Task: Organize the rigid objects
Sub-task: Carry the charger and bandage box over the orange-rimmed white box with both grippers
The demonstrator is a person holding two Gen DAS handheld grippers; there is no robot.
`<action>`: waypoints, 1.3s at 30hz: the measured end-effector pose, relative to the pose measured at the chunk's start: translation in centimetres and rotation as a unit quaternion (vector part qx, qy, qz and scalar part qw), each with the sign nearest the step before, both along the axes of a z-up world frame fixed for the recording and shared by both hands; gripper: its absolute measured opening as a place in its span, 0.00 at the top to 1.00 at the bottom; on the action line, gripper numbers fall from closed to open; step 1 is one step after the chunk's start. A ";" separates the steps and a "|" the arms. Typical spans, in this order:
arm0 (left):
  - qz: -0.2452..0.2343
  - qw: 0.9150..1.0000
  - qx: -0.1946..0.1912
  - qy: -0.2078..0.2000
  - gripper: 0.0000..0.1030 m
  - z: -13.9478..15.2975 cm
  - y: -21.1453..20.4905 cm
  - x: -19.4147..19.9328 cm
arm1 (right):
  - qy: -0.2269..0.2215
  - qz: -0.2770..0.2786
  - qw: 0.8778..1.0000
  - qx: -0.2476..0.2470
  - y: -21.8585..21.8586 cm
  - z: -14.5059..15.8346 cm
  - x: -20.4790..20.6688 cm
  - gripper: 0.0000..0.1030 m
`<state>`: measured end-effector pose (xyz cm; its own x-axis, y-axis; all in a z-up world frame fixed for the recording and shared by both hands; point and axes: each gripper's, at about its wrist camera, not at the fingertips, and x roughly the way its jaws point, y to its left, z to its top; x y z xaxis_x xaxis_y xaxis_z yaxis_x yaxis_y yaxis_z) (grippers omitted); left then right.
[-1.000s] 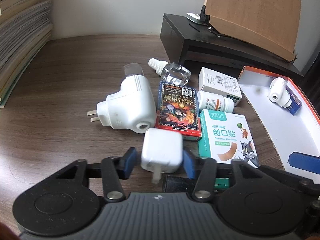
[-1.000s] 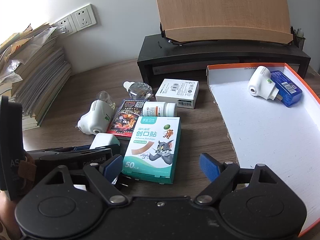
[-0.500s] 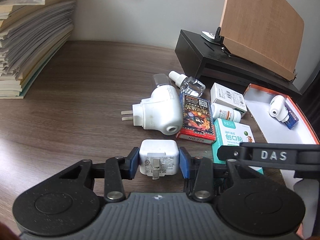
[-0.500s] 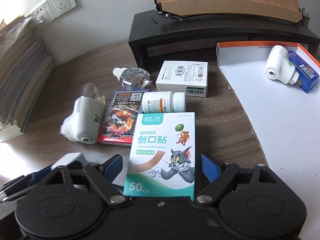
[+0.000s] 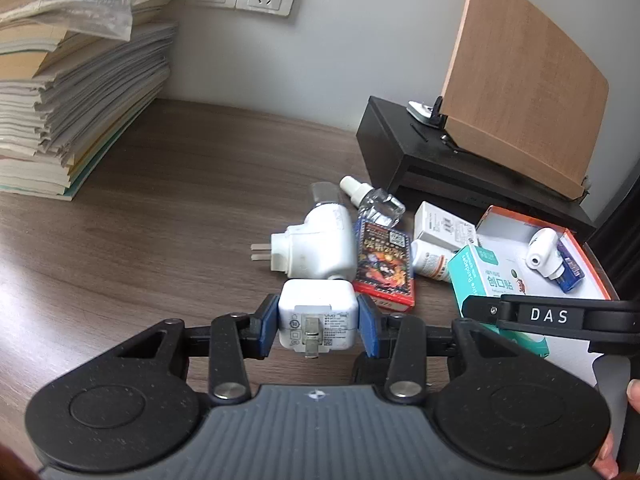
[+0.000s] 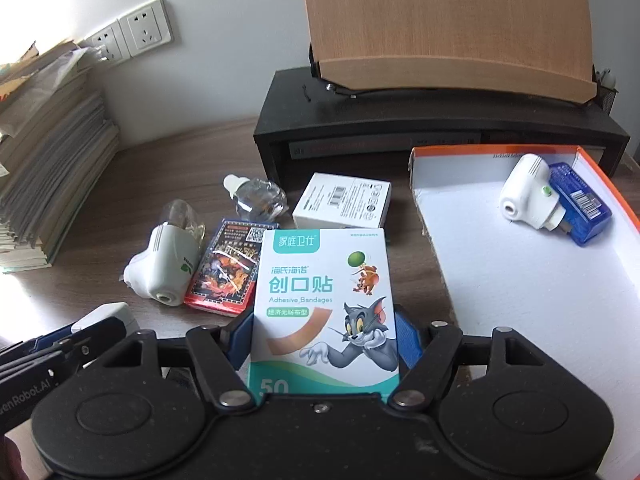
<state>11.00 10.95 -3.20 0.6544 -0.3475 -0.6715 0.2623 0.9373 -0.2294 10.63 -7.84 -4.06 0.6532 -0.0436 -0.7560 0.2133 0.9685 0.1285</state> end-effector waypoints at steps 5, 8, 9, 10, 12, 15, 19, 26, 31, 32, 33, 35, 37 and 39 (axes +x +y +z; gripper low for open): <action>-0.005 1.000 -0.013 -0.014 0.59 1.5 -2.7 -1.5 | -0.026 0.007 1.000 -0.010 -2.7 2.3 -2.1 0.19; -0.017 0.999 -0.023 -0.018 0.59 2.2 -4.8 -2.4 | -0.036 0.002 0.999 -0.016 -5.0 3.1 -3.4 0.19; -0.021 0.999 -0.025 -0.021 0.59 2.4 -5.6 -2.8 | -0.039 0.001 0.999 -0.019 -5.8 3.3 -3.9 0.19; -0.025 0.999 -0.027 -0.023 0.59 2.6 -6.4 -3.1 | -0.041 -0.002 0.999 -0.023 -6.7 3.4 -4.4 0.19; -0.035 0.999 -0.033 -0.023 0.59 2.8 -8.2 -3.5 | -0.046 -0.007 0.998 -0.033 -8.5 3.6 -5.4 0.19; -0.053 0.997 -0.041 -0.022 0.59 3.0 -11.2 -4.2 | -0.050 -0.017 0.998 -0.045 -11.3 3.7 -7.1 0.19; -0.075 0.996 -0.044 -0.023 0.59 2.9 -15.2 -4.9 | -0.049 -0.033 0.997 -0.055 -15.4 4.2 -8.8 0.19; -0.094 0.995 -0.036 -0.024 0.59 2.7 -20.8 -5.9 | -0.050 -0.032 0.997 -0.048 -20.6 4.7 -10.3 0.19; -0.089 0.995 -0.032 -0.024 0.59 2.5 -23.1 -6.0 | -0.055 -0.023 0.997 -0.040 -22.3 4.3 -10.2 0.19; -0.087 0.995 -0.032 -0.024 0.59 2.4 -23.3 -6.0 | -0.056 -0.018 0.997 -0.040 -22.5 4.3 -10.2 0.19; -0.085 0.996 -0.030 -0.024 0.59 2.5 -23.6 -6.0 | -0.056 -0.013 0.998 -0.040 -22.7 4.2 -10.1 0.19; -0.079 0.996 -0.028 -0.024 0.59 2.5 -24.1 -6.1 | -0.057 -0.006 0.998 -0.040 -23.0 4.0 -9.9 0.19; -0.074 0.997 -0.026 -0.026 0.59 2.6 -24.4 -6.2 | -0.057 -0.002 0.998 -0.035 -23.4 3.8 -9.7 0.19; -0.069 0.997 -0.025 -0.026 0.59 2.6 -24.6 -6.2 | -0.058 0.005 0.998 -0.034 -23.6 3.7 -9.5 0.19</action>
